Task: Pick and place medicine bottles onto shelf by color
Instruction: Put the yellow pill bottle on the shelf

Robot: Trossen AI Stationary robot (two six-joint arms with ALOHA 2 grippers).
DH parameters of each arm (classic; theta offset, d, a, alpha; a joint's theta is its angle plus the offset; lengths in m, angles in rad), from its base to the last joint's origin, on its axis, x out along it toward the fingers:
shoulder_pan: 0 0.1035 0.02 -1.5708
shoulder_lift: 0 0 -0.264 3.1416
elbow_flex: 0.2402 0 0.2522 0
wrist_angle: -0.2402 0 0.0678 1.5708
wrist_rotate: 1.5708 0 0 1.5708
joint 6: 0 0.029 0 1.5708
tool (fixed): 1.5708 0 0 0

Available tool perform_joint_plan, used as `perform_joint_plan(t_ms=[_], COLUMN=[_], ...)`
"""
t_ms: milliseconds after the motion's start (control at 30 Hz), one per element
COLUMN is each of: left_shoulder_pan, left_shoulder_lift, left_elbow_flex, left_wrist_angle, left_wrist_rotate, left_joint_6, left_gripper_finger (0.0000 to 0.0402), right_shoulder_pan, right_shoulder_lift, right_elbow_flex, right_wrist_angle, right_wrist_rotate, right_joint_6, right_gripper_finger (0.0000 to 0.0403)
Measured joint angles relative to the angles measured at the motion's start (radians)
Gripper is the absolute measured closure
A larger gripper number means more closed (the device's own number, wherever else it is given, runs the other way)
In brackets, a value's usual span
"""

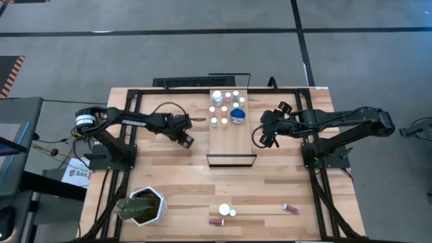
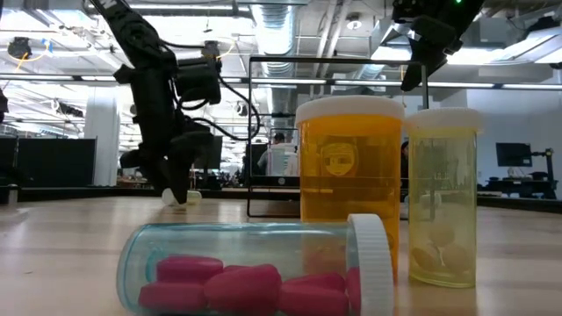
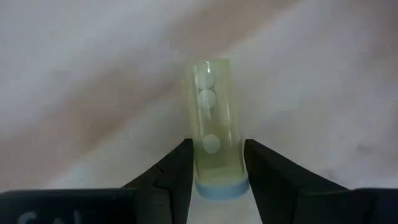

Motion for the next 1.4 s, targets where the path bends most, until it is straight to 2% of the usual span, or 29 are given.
perform_joint_plan(t_ms=[433,700,867,1133,1300,1400], left_shoulder_pan=[-0.289,-0.325,-0.325,-0.326,-0.324,-0.314], left_shoulder_lift=[0.001,0.001,0.001,-0.05,-0.066,-0.067], left_elbow_flex=[-0.002,-0.002,-0.002,0.018,0.081,0.097], left_wrist_angle=[0.036,0.036,0.043,-0.013,-0.115,-0.122], left_wrist_rotate=[0.019,-0.012,-0.008,-0.009,-0.099,-0.119], left_joint_6=[-0.293,-0.34,-0.323,-0.208,0.003,0.158], left_gripper_finger=[0.0274,0.0272,0.0248,0.0222,0.0223,0.0224], right_shoulder_pan=[0.0,0.0,0.0,0.0,0.0,0.0], right_shoulder_lift=[0.0,0.0,0.0,0.0,0.0,0.0], right_elbow_flex=[0.0,0.0,0.0,0.0,0.0,0.0], right_wrist_angle=[0.0,0.0,0.0,0.0,0.0,0.0], right_wrist_rotate=[0.0,0.0,0.0,0.0,0.0,0.0], right_joint_6=[0.0,0.0,0.0,0.0,0.0,0.0], right_gripper_finger=[0.0189,0.0189,0.0189,0.0189,0.0189,0.0189])
